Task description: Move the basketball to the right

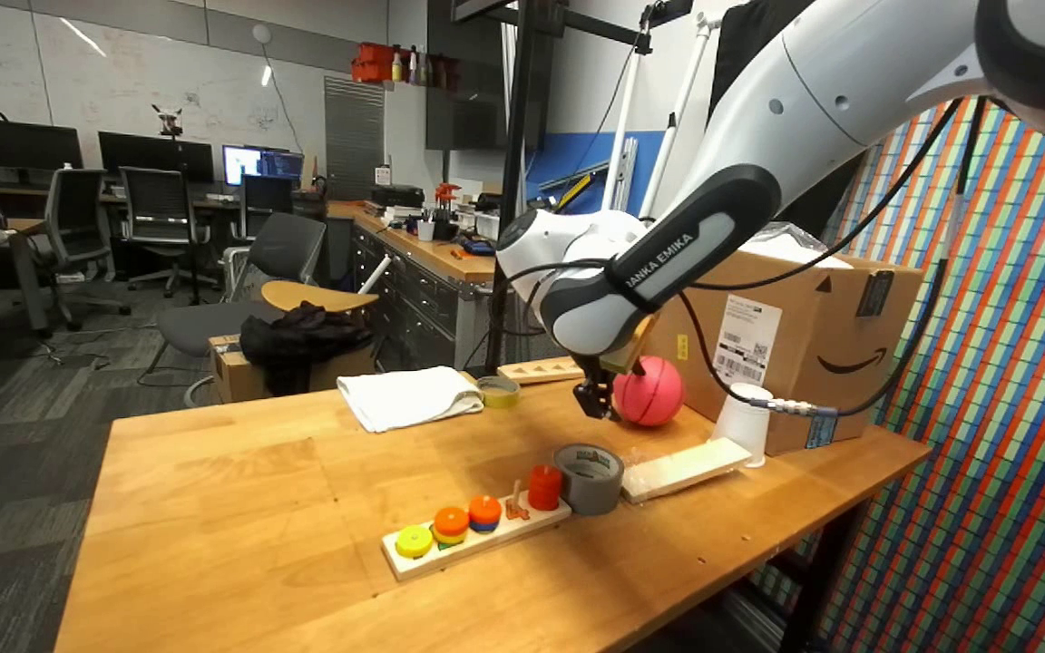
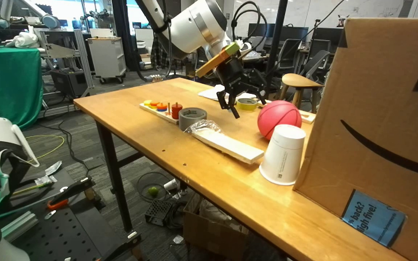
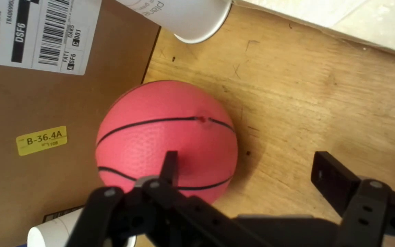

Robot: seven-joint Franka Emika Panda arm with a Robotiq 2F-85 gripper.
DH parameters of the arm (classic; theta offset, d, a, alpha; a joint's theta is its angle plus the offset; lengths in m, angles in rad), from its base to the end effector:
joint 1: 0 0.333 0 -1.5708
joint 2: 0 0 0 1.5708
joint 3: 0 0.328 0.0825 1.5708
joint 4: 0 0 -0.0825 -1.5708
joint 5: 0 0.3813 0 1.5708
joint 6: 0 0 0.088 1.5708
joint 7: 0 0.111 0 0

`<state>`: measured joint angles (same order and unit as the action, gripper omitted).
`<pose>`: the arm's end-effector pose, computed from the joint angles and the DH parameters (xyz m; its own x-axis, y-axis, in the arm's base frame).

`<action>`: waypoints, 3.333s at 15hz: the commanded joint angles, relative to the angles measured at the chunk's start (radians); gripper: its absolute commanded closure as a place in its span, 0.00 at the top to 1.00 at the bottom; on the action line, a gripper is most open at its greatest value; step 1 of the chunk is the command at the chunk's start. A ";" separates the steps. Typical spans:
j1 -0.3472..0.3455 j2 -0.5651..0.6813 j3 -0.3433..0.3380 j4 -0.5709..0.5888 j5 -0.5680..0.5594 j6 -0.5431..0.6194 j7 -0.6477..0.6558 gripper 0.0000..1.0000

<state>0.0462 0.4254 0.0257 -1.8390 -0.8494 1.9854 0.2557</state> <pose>0.6268 -0.0058 0.3033 0.9557 0.1949 -0.2207 0.2930 -0.7037 0.6473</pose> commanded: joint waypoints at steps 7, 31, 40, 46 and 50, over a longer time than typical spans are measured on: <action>-0.056 0.068 -0.068 0.148 0.203 0.021 -0.114 1.00; -0.055 -0.193 -0.123 -0.199 -0.238 0.246 0.065 1.00; -0.001 -0.388 0.006 -0.404 -0.182 0.462 0.046 1.00; 0.041 -0.406 0.067 -0.441 0.034 0.529 -0.077 1.00; 0.050 -0.369 0.073 -0.417 0.130 0.519 -0.154 1.00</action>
<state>0.0939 0.0520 0.0993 -2.2635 -0.7762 2.4926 0.1704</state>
